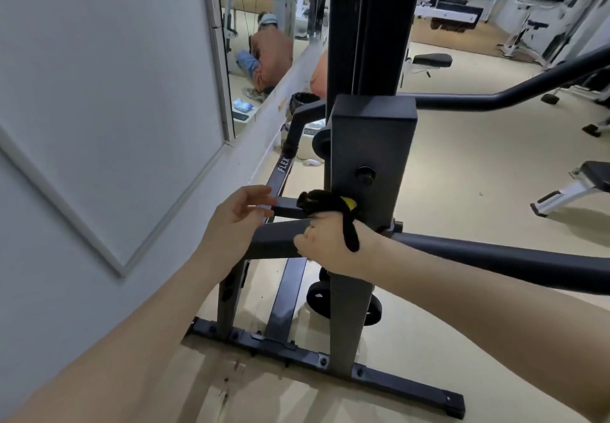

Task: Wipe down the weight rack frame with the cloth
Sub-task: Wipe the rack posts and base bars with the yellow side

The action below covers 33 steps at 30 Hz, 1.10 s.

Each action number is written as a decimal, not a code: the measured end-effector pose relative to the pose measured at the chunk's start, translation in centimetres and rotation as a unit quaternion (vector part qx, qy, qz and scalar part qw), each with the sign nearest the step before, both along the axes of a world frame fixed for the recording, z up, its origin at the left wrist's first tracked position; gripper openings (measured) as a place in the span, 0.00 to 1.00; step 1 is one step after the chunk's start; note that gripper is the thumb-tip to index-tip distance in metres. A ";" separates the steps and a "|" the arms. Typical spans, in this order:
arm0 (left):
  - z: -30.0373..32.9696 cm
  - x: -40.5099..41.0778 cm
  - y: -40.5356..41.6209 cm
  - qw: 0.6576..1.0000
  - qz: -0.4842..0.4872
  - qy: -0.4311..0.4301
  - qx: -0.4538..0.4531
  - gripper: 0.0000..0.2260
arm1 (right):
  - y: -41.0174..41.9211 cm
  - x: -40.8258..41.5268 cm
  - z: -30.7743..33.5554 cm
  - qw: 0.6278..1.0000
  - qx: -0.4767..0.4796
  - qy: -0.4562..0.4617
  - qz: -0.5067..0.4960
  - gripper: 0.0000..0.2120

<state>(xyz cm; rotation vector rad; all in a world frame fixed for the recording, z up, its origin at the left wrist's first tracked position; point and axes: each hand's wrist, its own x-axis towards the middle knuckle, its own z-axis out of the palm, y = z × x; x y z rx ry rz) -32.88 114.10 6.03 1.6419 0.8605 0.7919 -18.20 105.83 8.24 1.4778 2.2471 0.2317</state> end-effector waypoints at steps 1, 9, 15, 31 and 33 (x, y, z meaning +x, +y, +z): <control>-0.2 -0.1 0.1 1.000 -0.013 0.009 0.003 0.17 | -0.2 0.7 -0.5 0.998 0.030 0.042 0.031 0.04; -1.3 0.3 1.3 0.985 -0.111 0.096 0.091 0.18 | 0.3 1.8 0.1 0.933 0.353 -0.051 0.047 0.19; -2.8 -0.6 2.5 0.978 -0.139 0.134 0.085 0.17 | 0.4 0.6 -2.4 0.933 0.349 0.086 0.012 0.22; -3.5 1.3 0.5 0.974 -0.207 0.052 0.080 0.24 | -7.5 0.0 -2.9 0.791 0.486 0.332 -0.170 0.21; -3.3 2.1 -0.1 0.971 -0.216 0.044 0.094 0.26 | -8.7 0.2 -2.7 0.686 0.528 0.411 -0.284 0.21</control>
